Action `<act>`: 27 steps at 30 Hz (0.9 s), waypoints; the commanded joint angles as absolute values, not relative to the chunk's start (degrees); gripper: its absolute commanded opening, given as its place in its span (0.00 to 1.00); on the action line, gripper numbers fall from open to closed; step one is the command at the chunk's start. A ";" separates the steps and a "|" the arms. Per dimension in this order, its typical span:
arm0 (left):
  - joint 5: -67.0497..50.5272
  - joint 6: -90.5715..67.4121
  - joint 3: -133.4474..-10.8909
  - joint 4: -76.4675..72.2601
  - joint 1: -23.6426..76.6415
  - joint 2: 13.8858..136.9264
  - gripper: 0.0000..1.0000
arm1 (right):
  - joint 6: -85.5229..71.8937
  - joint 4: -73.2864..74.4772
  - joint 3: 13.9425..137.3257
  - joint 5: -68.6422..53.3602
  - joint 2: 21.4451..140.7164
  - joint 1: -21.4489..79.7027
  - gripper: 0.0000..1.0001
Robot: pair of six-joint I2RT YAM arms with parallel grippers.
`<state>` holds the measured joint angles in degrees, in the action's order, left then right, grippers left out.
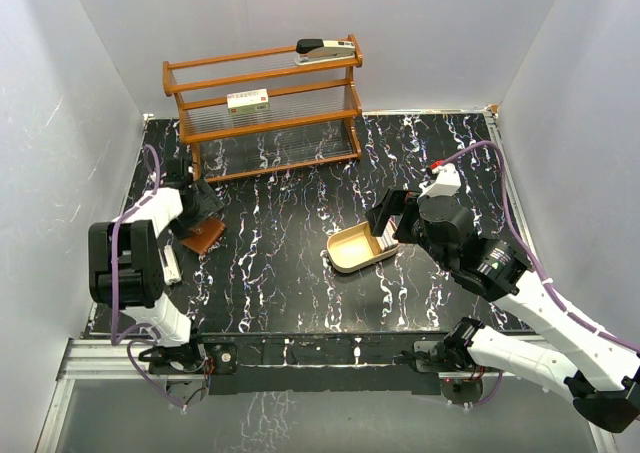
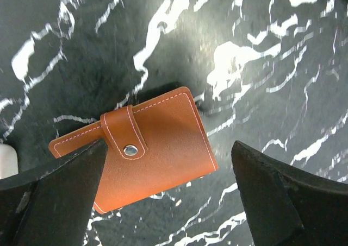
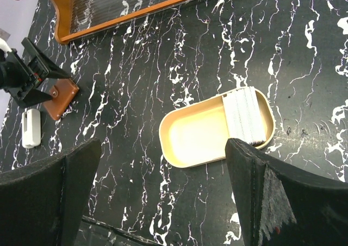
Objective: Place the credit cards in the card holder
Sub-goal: Move the card holder to the center of the board.
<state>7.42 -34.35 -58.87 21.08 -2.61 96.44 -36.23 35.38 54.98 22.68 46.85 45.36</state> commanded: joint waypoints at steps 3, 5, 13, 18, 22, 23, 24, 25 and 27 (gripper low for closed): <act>-3.51 -36.54 -50.56 23.91 -1.77 88.66 0.96 | -36.73 34.06 56.73 25.38 46.33 45.70 0.98; -5.90 -37.56 -48.07 23.17 -1.24 86.04 0.95 | -37.00 34.14 56.53 25.71 46.16 45.70 0.98; -10.62 -42.80 -42.39 20.72 7.28 80.28 0.89 | -37.23 34.67 56.40 25.88 46.78 45.75 0.97; -10.83 -48.10 -41.72 19.66 15.53 79.50 0.88 | -37.71 35.71 56.88 25.93 47.00 45.70 0.97; -11.16 -50.88 -43.20 19.58 20.18 78.83 0.86 | -38.89 36.25 56.87 25.77 46.58 45.73 0.97; -11.09 -50.96 -43.94 20.05 21.00 78.64 0.86 | -39.31 36.36 56.87 25.61 46.48 45.72 0.96; -11.08 -50.61 -44.63 20.68 21.49 78.66 0.86 | -39.65 36.43 56.72 25.39 46.43 45.70 0.96; -11.01 -49.94 -45.46 21.37 21.81 78.66 0.85 | -40.05 36.48 56.62 25.10 46.34 45.70 0.96; -9.76 -46.04 -47.13 23.32 21.88 78.66 0.84 | -40.76 36.61 56.39 24.61 46.32 45.70 0.95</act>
